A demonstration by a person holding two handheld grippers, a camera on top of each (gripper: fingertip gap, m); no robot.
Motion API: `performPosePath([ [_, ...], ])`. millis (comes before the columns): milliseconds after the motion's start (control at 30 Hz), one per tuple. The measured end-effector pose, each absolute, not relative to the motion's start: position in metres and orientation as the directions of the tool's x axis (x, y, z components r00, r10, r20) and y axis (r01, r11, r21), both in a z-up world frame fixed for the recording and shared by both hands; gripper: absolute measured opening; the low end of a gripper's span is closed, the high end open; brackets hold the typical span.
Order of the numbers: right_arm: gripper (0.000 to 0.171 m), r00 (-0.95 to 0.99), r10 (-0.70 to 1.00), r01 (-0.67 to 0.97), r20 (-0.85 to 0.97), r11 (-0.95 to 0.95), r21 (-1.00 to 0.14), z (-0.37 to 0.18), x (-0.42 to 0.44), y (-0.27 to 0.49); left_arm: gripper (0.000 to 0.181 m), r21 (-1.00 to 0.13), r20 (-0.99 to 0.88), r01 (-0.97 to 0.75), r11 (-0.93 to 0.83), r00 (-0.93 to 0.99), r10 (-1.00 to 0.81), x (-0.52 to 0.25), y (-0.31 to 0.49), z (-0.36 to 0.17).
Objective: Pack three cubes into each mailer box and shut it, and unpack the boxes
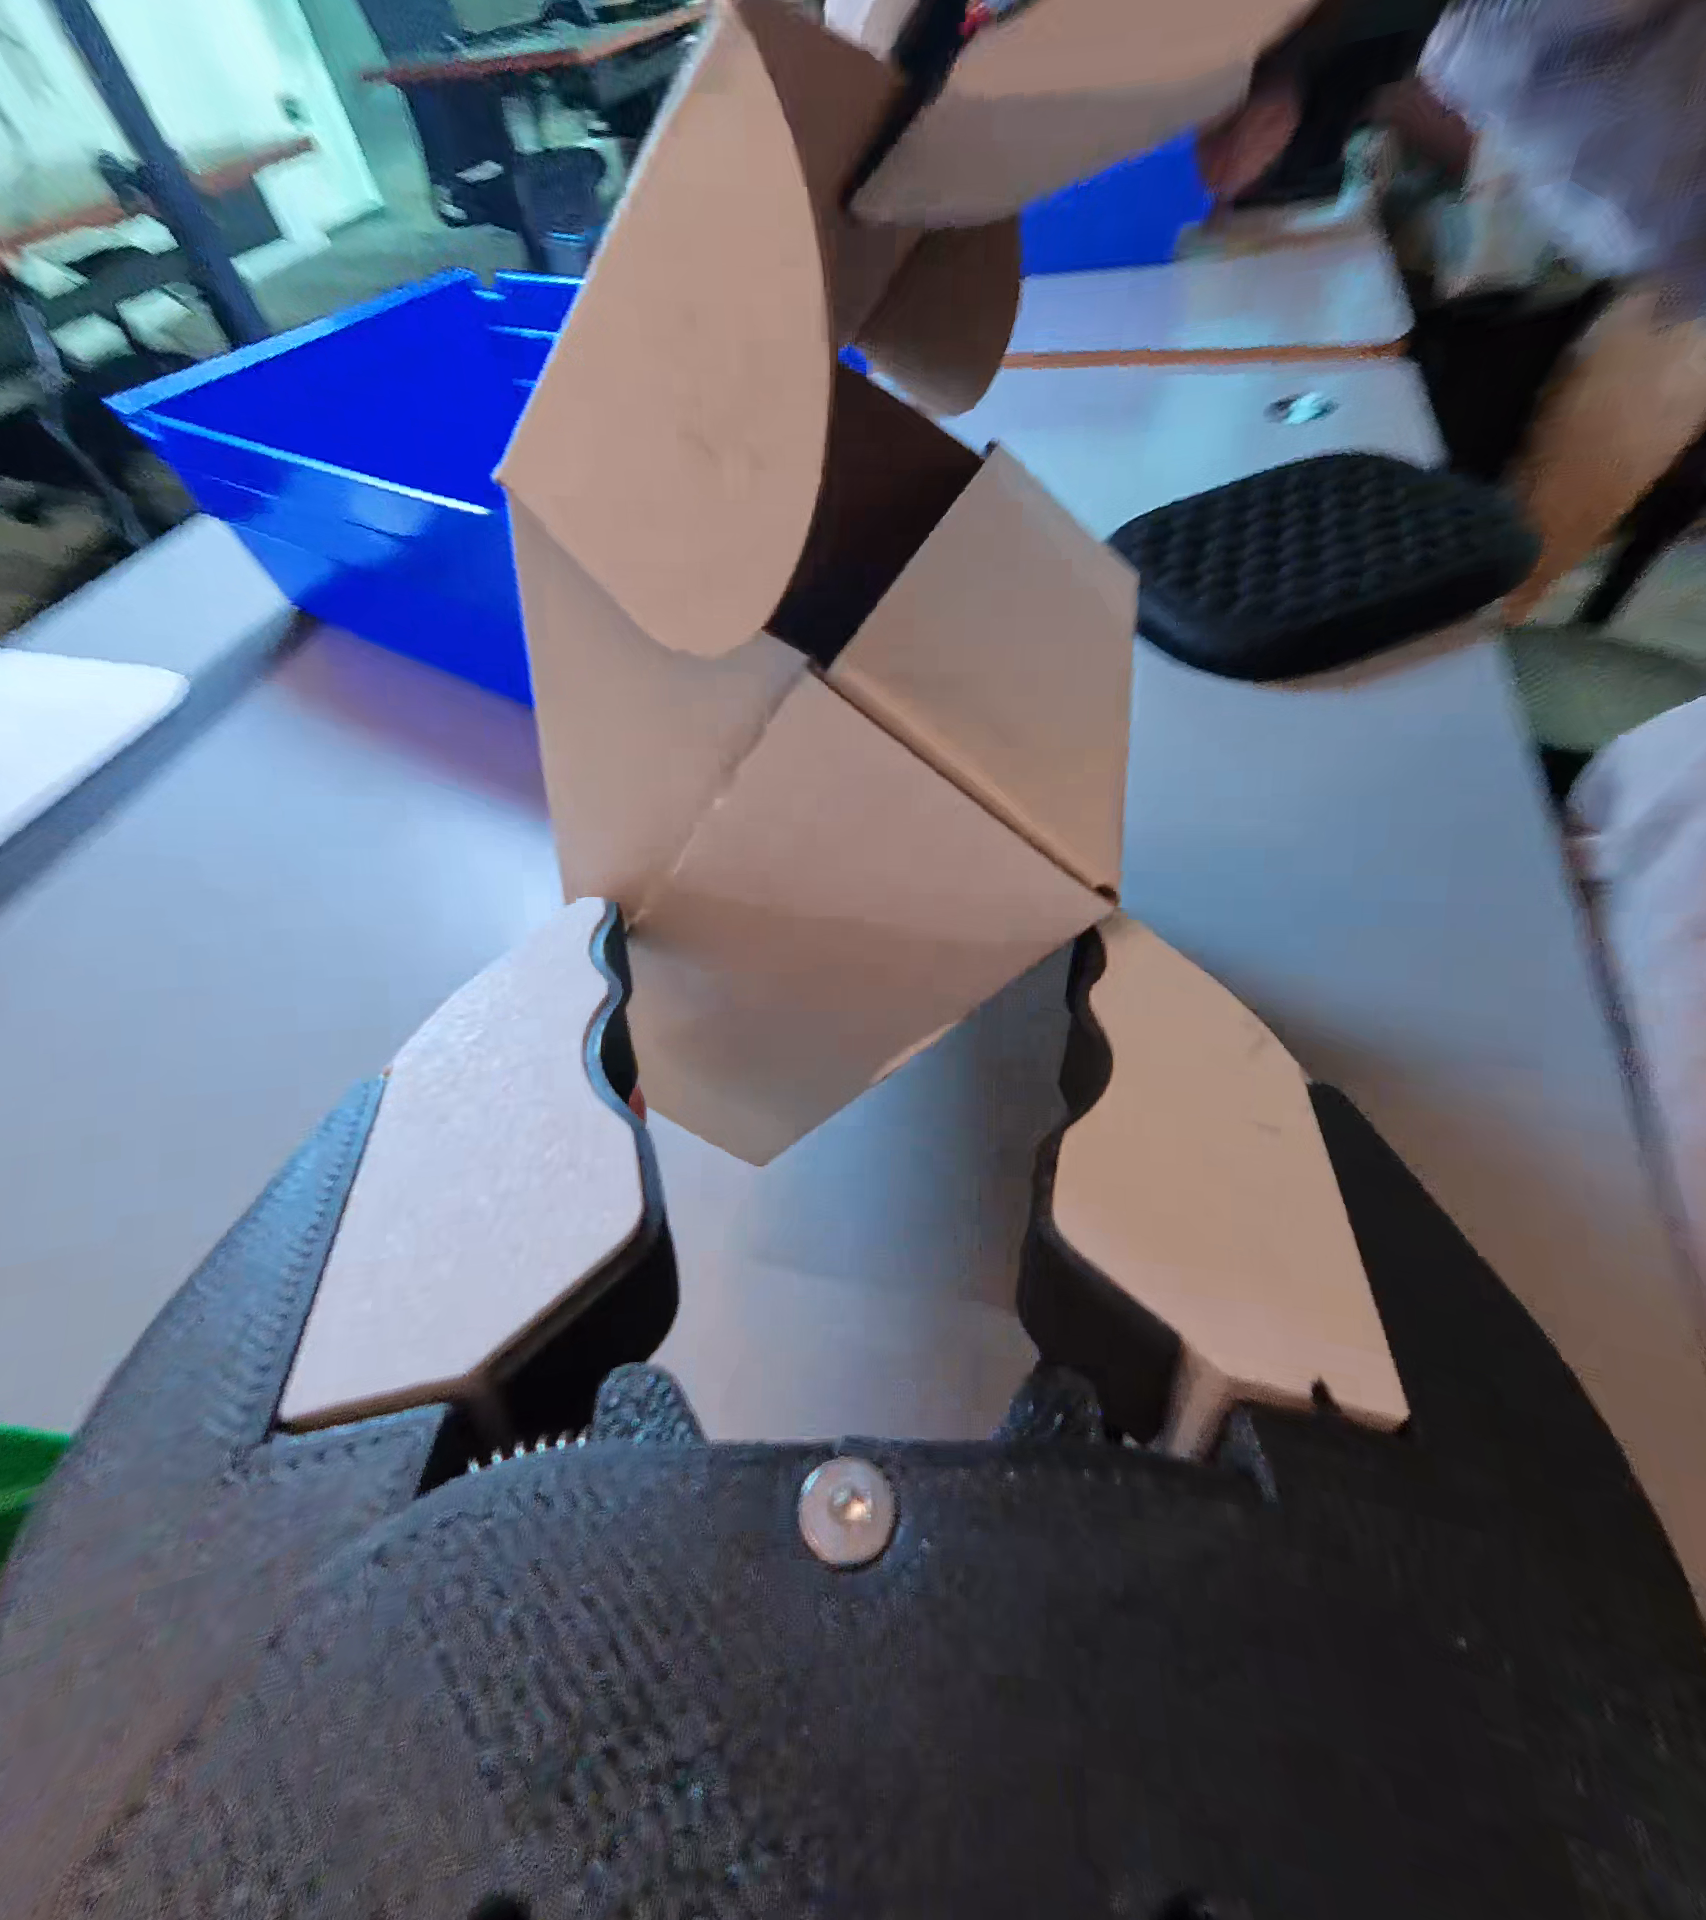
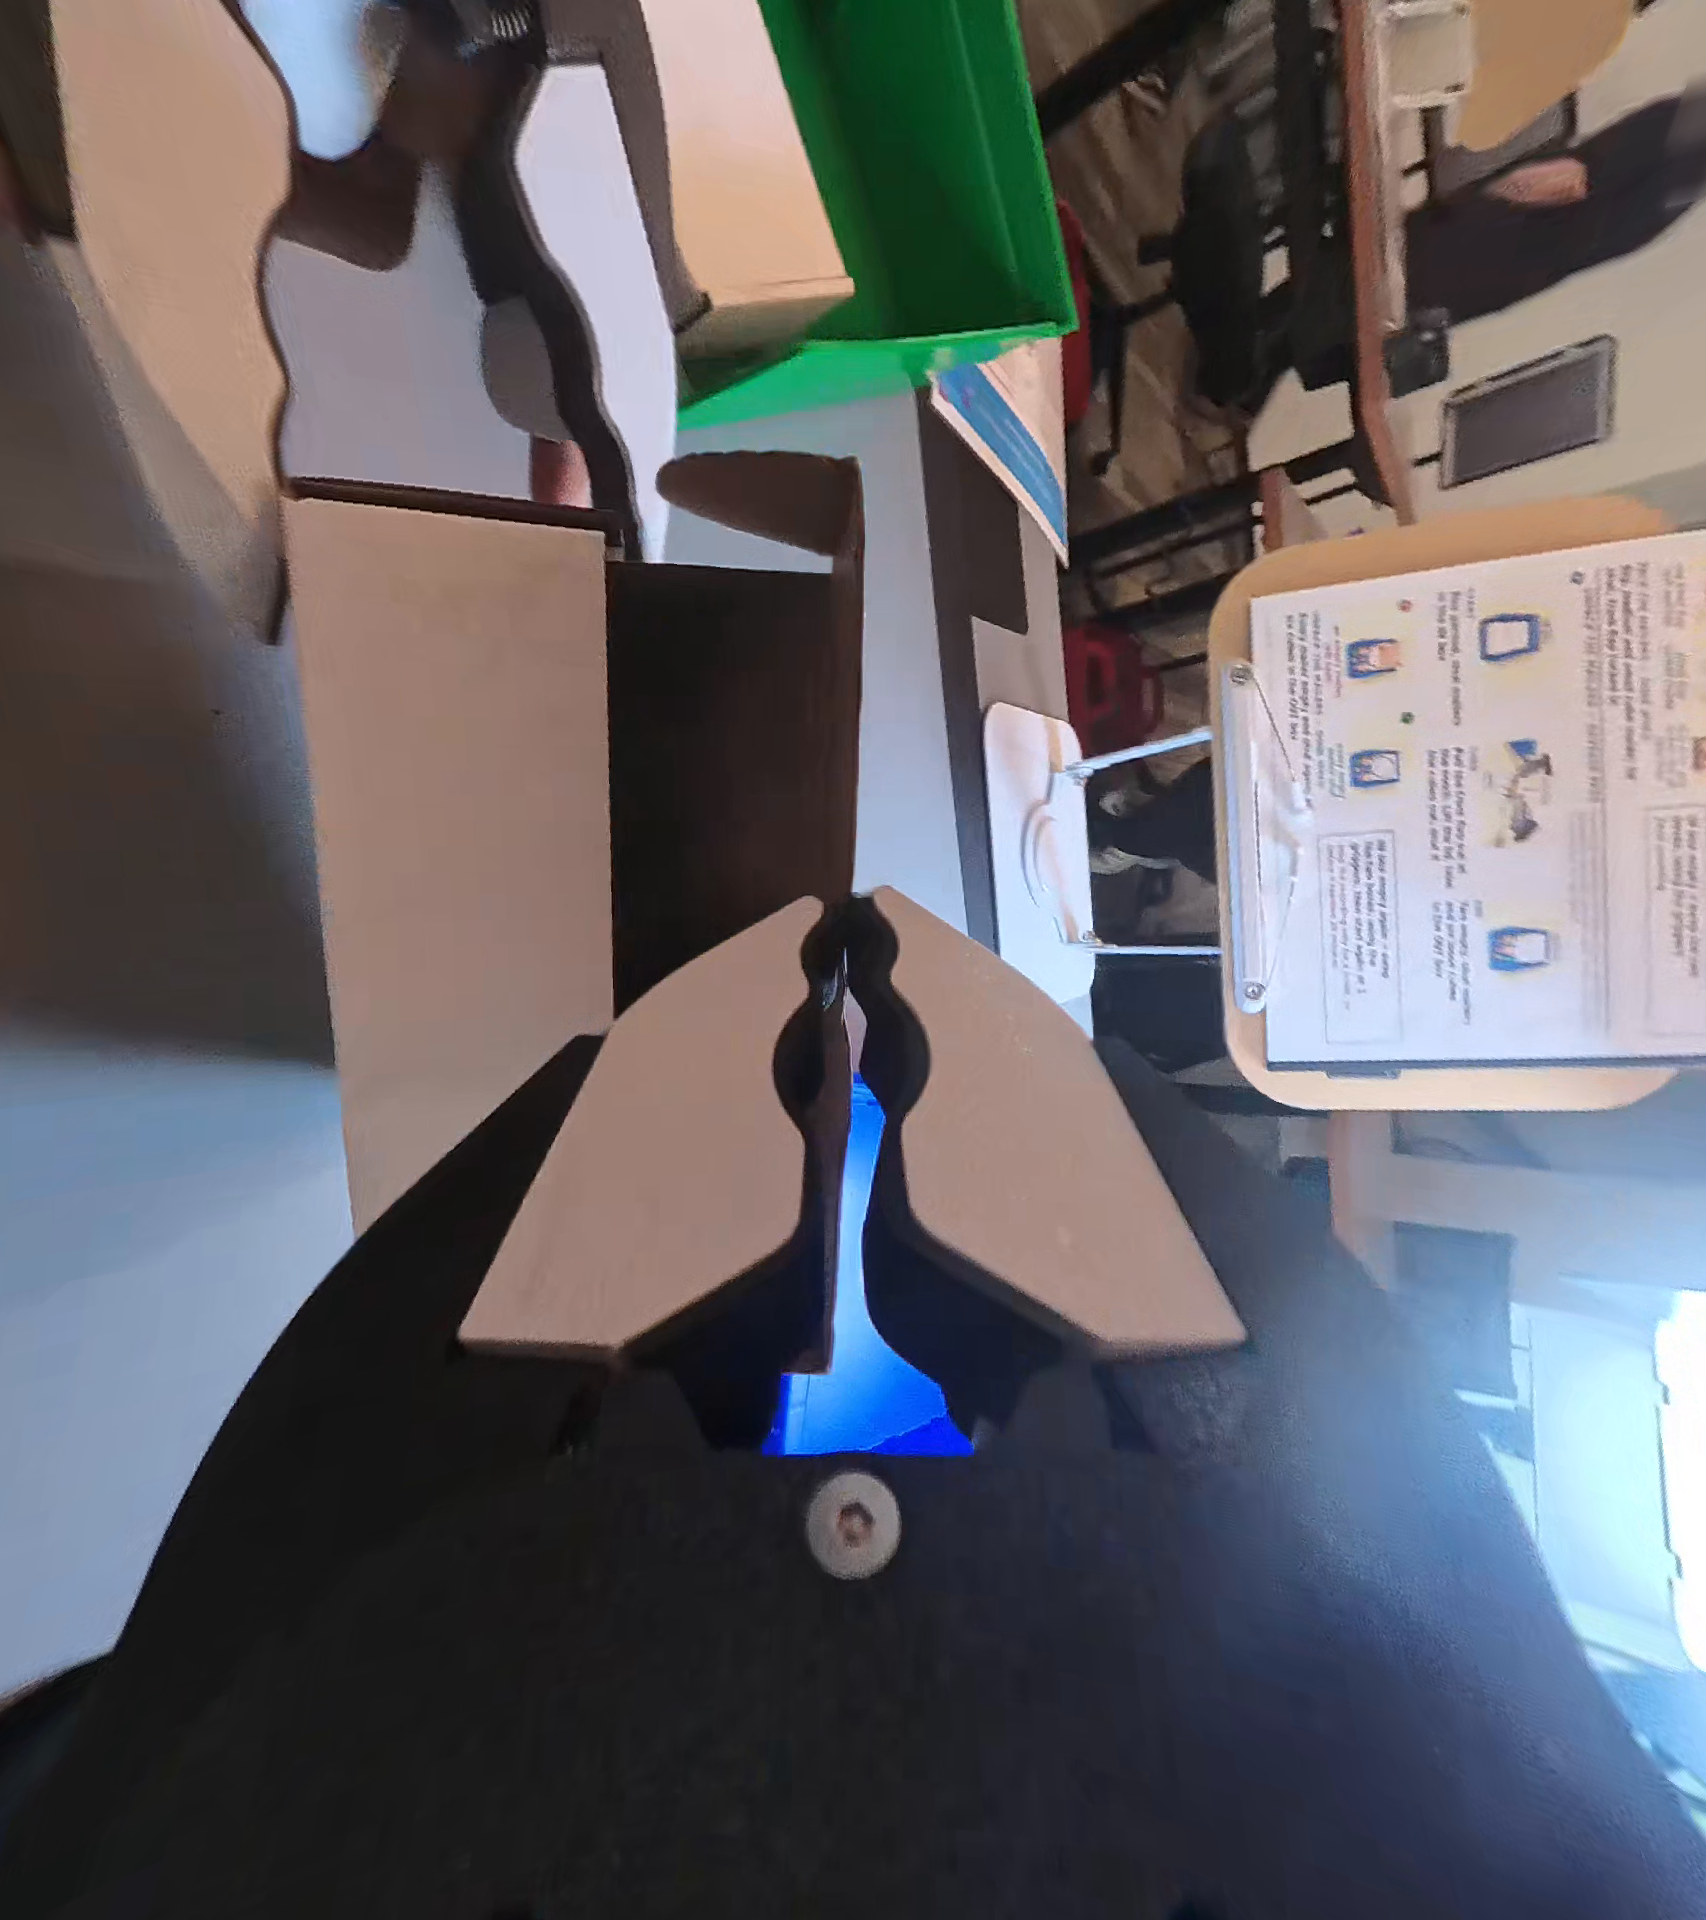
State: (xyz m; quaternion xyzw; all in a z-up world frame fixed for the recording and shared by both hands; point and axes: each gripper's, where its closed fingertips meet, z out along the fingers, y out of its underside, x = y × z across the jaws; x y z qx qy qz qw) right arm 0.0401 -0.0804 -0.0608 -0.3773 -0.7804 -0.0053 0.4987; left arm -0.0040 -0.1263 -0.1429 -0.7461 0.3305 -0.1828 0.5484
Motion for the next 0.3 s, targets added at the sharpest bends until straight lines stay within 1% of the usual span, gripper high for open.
performPosePath([
  [33, 0.001, -0.204, 0.579, 0.601, 0.789, 0.710, -0.366, -0.064, 0.041, -0.080, 0.084, -0.947, -0.012, -0.237, -0.219, 0.704, -0.710, 0.000, -0.129, -0.140],
  [100, 0.001, -0.190, 0.550, 0.616, 0.814, 0.712, -0.337, -0.070, 0.043, -0.080, 0.088, -0.954, 0.115, -0.131, -0.270, 0.670, -0.733, 0.010, -0.134, -0.132],
  [167, 0.002, -0.196, 0.538, 0.608, 0.820, 0.723, -0.329, -0.072, 0.044, -0.084, 0.091, -0.950, 0.165, -0.096, -0.297, 0.653, -0.740, 0.017, -0.136, -0.128],
  [233, 0.002, -0.222, 0.588, 0.605, 0.778, 0.709, -0.363, -0.077, 0.045, -0.093, 0.091, -0.942, 0.159, -0.115, -0.315, 0.674, -0.721, 0.021, -0.133, -0.134],
  [300, 0.002, -0.252, 0.630, 0.598, 0.734, 0.698, -0.394, -0.078, 0.047, -0.101, 0.090, -0.933, 0.093, -0.180, -0.311, 0.715, -0.693, 0.020, -0.128, -0.145],
])
